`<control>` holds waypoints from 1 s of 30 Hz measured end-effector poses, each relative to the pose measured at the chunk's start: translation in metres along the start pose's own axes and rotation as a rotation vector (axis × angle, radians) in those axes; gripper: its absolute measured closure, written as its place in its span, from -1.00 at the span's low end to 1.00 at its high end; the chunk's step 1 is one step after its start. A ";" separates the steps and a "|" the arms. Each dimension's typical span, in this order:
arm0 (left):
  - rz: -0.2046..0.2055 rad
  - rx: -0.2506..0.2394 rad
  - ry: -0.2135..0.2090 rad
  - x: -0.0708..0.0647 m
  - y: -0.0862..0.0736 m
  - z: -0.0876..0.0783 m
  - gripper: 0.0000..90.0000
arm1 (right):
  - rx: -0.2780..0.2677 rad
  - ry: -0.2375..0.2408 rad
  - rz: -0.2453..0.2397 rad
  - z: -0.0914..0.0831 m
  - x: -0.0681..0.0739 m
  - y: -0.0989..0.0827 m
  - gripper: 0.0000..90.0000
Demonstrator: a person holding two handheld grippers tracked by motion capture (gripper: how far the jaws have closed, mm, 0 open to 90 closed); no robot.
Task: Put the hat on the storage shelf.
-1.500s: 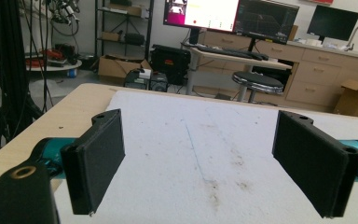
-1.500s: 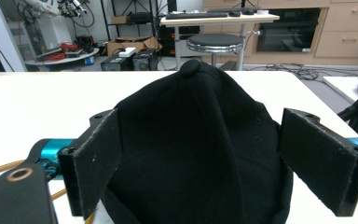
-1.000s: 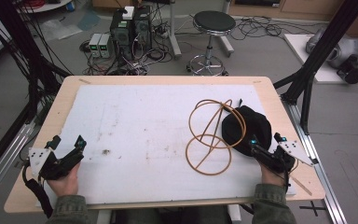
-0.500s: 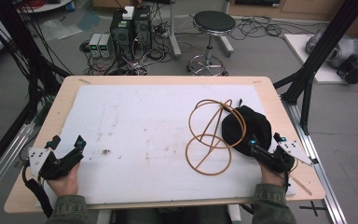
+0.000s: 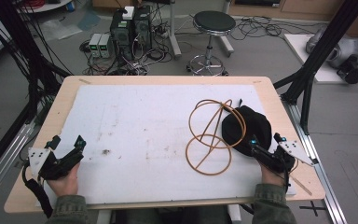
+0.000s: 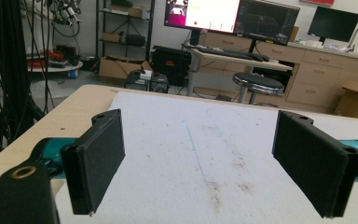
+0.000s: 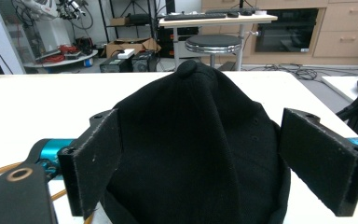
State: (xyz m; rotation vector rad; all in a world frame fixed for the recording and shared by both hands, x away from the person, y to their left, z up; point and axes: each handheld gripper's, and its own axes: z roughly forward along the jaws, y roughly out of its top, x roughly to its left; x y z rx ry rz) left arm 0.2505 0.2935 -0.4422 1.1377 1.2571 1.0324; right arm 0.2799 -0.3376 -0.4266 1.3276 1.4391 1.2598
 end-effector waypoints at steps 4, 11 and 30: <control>-0.003 -0.001 -0.002 0.000 0.000 0.000 -0.62 | 0.000 0.000 0.004 0.000 0.000 0.000 -0.71; -0.002 -0.001 -0.002 0.000 0.000 0.000 -0.62 | 0.004 -0.003 0.004 0.000 -0.001 0.000 -0.71; -0.003 0.001 -0.003 0.000 0.000 0.000 -0.62 | 0.007 0.001 0.011 0.001 -0.001 0.000 -0.71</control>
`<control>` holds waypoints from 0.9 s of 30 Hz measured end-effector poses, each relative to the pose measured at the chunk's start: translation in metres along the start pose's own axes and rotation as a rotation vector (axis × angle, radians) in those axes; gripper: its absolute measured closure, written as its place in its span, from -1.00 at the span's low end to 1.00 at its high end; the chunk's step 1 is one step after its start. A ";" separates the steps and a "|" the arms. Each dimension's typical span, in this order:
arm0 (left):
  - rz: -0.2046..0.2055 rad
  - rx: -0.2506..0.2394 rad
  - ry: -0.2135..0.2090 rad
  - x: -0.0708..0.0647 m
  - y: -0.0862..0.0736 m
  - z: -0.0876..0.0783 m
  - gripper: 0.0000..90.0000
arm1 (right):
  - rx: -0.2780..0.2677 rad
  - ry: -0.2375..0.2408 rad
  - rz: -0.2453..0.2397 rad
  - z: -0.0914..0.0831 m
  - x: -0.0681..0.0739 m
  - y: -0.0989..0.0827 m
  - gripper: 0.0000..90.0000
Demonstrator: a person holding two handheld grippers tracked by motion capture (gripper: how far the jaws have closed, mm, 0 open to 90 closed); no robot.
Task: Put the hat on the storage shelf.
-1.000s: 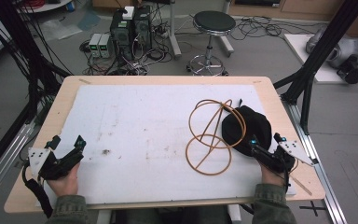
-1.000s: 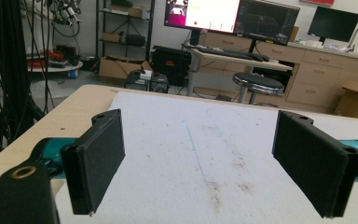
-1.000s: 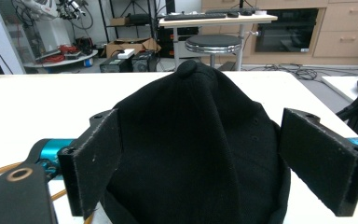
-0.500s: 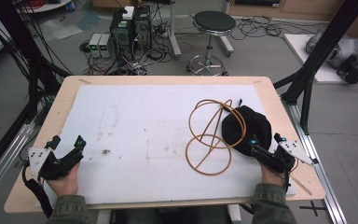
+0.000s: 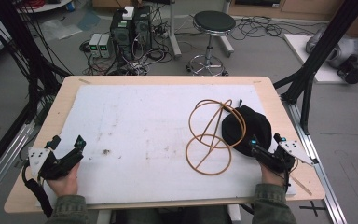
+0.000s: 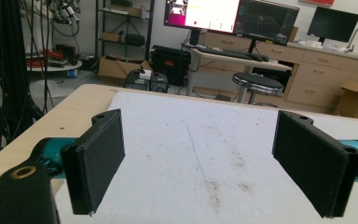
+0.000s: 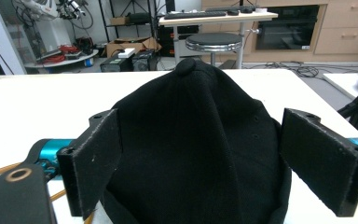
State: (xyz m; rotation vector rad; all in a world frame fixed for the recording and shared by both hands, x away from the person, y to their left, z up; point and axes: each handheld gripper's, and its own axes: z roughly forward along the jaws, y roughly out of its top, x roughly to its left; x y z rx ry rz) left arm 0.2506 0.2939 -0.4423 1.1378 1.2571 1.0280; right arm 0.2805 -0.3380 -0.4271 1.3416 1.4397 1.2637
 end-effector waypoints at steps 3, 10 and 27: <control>-0.001 0.000 -0.001 0.000 0.000 0.000 -0.62 | 0.001 0.000 0.002 0.000 0.000 0.000 -0.71; 0.000 -0.001 -0.002 0.000 0.000 0.000 -0.62 | 0.003 0.001 -0.001 0.000 -0.001 0.000 -0.71; -0.001 0.000 -0.003 -0.001 0.000 0.001 -0.62 | 0.004 0.004 0.012 0.001 -0.002 0.000 -0.71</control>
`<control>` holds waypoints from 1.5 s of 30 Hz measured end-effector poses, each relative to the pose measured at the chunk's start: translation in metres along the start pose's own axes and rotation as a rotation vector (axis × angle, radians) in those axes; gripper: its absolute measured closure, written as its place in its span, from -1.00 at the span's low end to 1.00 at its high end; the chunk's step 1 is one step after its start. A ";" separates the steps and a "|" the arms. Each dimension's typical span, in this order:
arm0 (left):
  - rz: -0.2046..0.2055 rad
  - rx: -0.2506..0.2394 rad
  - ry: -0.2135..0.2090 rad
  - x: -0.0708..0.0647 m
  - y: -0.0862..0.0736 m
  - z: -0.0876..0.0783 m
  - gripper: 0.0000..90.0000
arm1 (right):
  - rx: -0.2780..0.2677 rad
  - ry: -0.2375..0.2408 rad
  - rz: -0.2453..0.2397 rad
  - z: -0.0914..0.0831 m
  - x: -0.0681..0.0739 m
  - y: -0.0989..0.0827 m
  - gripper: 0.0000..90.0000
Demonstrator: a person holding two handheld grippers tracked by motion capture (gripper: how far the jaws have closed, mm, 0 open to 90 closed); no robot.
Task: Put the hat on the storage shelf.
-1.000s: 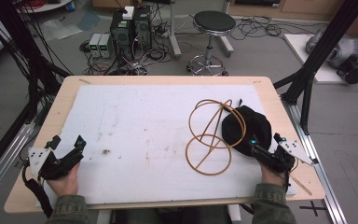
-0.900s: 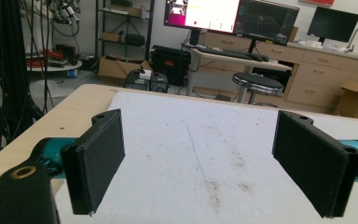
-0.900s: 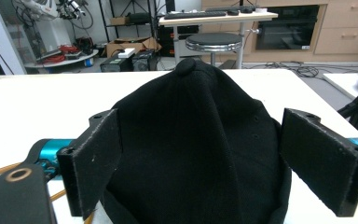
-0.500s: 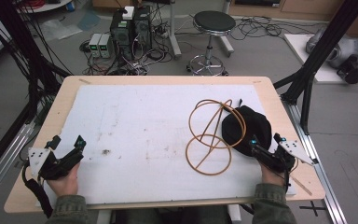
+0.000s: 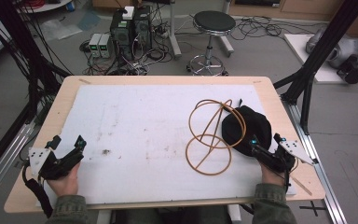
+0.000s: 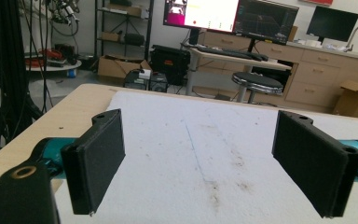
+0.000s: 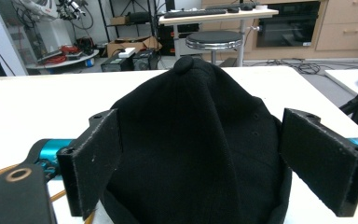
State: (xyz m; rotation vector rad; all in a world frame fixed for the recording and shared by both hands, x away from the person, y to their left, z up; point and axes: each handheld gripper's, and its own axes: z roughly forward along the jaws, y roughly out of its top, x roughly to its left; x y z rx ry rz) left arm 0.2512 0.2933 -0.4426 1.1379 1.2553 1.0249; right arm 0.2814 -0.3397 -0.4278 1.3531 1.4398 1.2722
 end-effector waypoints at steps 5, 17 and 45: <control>0.000 0.000 0.000 0.000 0.000 -0.001 -0.62 | 0.002 0.001 -0.001 0.000 0.000 0.000 -0.71; 0.005 -0.001 -0.012 -0.002 0.000 0.001 -0.61 | 0.001 -0.004 0.002 -0.003 -0.001 0.000 -0.71; -0.004 0.005 -0.006 0.001 0.000 0.000 -0.61 | 0.008 -0.001 0.001 0.000 -0.001 0.000 -0.71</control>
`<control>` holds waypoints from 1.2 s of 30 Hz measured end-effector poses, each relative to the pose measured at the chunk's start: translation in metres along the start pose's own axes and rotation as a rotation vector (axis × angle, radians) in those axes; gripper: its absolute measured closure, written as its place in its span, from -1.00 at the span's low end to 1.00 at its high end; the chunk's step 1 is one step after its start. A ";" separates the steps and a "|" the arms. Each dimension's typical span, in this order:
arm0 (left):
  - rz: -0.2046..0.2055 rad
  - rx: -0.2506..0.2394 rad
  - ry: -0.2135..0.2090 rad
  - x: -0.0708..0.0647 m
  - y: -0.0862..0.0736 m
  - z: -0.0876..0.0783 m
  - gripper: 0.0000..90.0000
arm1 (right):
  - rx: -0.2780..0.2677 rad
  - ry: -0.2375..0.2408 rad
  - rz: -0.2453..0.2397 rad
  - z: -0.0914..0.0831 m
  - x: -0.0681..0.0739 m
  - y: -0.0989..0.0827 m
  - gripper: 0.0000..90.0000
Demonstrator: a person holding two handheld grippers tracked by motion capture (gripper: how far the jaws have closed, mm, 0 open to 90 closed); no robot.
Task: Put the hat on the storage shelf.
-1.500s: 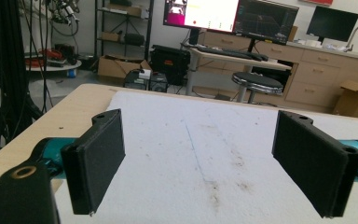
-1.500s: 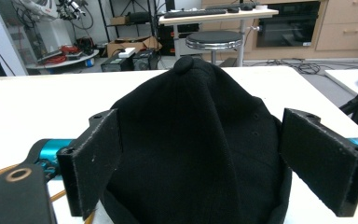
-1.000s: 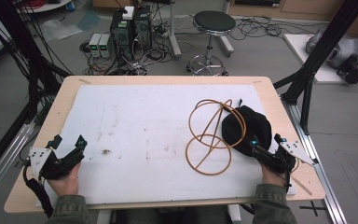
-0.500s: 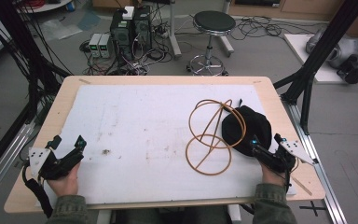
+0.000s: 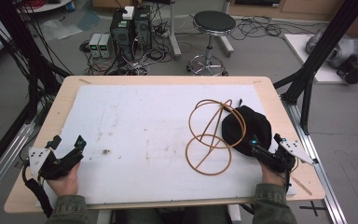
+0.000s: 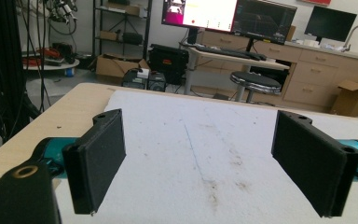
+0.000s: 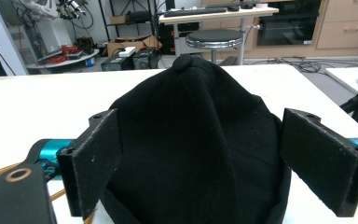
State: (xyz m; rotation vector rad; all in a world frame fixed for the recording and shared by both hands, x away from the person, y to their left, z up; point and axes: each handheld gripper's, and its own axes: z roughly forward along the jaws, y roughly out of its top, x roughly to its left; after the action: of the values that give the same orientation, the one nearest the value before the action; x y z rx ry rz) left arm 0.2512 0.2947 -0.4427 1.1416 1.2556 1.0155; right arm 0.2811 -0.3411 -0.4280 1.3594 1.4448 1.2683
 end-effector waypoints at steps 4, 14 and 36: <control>0.000 -0.002 0.000 0.000 0.000 0.000 -0.61 | 0.001 0.000 0.002 0.000 0.000 0.000 -0.71; 0.001 -0.002 -0.004 0.000 0.000 0.000 -0.61 | -0.001 -0.002 0.005 0.000 0.000 0.000 -0.71; -0.002 0.000 -0.006 -0.001 0.000 0.001 -0.61 | -0.009 -0.001 0.007 0.000 0.000 0.000 -0.72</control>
State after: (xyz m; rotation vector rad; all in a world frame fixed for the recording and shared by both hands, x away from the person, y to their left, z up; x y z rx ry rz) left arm 0.2520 0.2940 -0.4428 1.1422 1.2519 1.0102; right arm 0.2813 -0.3413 -0.4283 1.3601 1.4328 1.2776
